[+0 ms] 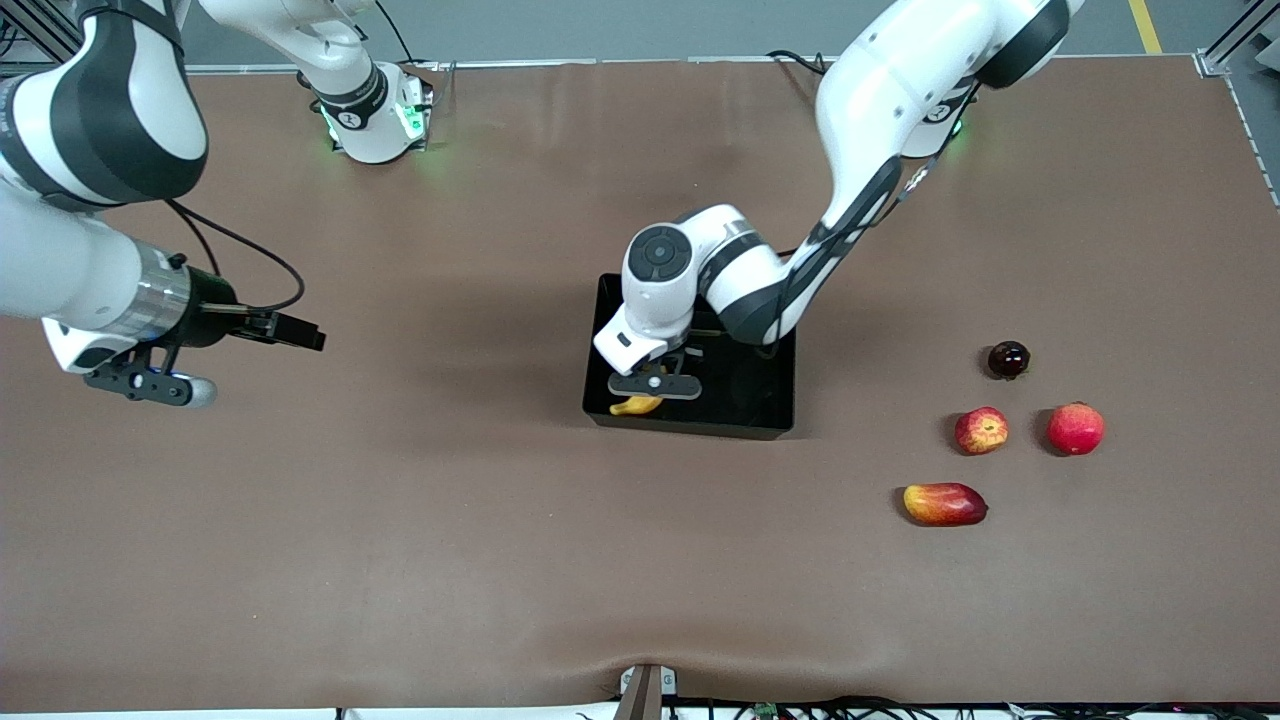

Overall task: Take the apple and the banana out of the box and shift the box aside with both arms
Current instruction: 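Carry the banana out with the left gripper while the right gripper reaches the tray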

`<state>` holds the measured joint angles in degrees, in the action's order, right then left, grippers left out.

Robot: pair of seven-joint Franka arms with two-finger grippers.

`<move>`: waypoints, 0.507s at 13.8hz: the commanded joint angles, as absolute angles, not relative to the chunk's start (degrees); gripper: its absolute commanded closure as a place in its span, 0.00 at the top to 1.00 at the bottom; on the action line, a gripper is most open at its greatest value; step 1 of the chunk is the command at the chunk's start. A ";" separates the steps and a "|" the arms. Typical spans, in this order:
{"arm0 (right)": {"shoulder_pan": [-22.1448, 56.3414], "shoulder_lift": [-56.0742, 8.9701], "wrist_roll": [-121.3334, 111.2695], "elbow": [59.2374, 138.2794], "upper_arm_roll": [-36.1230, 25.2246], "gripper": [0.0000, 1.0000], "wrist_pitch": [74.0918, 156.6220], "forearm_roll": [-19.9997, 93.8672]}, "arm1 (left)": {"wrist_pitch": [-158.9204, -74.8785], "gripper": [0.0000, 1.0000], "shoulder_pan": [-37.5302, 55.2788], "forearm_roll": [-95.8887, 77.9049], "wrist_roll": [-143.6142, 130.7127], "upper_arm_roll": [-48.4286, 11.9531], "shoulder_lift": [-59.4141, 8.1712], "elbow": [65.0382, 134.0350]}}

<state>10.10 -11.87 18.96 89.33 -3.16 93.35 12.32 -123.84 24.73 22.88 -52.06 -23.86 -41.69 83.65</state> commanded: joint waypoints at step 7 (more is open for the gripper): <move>27.76 -13.00 33.47 104.83 -3.52 1.00 117.65 13.01 | -109.80 0.00 5.64 15.30 -34.75 -24.35 -27.86 87.53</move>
<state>24.83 -13.01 29.38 101.39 -2.88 112.47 12.76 -112.00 8.74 16.81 -38.99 -23.84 -29.18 84.48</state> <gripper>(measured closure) 0.000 0.648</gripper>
